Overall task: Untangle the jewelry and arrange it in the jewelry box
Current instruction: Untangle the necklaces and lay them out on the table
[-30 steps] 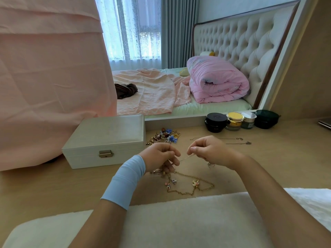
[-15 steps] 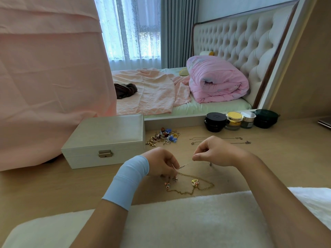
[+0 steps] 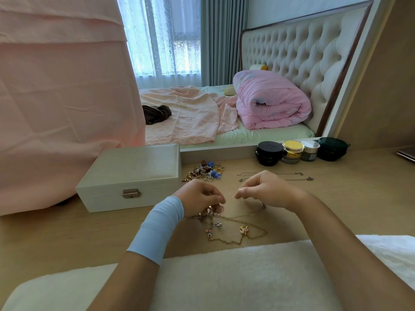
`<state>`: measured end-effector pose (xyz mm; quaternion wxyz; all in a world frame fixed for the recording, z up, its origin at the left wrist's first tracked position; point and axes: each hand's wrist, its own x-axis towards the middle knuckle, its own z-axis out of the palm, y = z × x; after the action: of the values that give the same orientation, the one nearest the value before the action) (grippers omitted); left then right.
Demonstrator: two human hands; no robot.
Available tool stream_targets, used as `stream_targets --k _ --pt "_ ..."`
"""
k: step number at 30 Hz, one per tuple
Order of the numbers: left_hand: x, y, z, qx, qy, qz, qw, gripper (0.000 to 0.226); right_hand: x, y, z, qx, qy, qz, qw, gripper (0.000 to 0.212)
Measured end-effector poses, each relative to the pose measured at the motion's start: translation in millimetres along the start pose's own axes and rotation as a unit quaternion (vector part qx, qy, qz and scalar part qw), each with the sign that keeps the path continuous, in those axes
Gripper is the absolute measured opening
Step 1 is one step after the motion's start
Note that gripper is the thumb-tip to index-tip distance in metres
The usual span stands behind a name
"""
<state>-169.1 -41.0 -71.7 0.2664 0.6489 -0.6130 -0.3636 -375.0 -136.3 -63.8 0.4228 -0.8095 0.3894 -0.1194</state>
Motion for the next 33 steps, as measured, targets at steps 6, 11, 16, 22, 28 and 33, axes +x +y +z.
stream_targets --k 6,11,16,22,28,33 --pt "1 1 1 -0.045 0.025 0.041 0.998 0.014 5 -7 29 0.122 -0.009 -0.04 0.992 0.021" --pt "3 -1 -1 -0.041 0.035 0.051 0.997 0.015 3 -9 31 0.19 -0.084 -0.021 0.978 0.019" --pt "0 2 -4 -0.018 0.047 0.052 0.997 0.015 2 -7 25 0.143 -0.092 0.015 0.985 0.015" --pt "-2 -2 -12 0.047 0.02 0.011 0.999 0.009 0 -8 17 0.13 -0.068 0.013 0.989 0.018" --pt "-7 3 -21 0.123 -0.005 -0.017 0.992 0.007 -2 -8 15 0.12 -0.05 -0.002 0.992 0.018" --pt "-9 8 -22 0.151 0.007 -0.018 0.988 0.011 1 -9 18 0.026 -0.042 -0.011 0.999 0.013"
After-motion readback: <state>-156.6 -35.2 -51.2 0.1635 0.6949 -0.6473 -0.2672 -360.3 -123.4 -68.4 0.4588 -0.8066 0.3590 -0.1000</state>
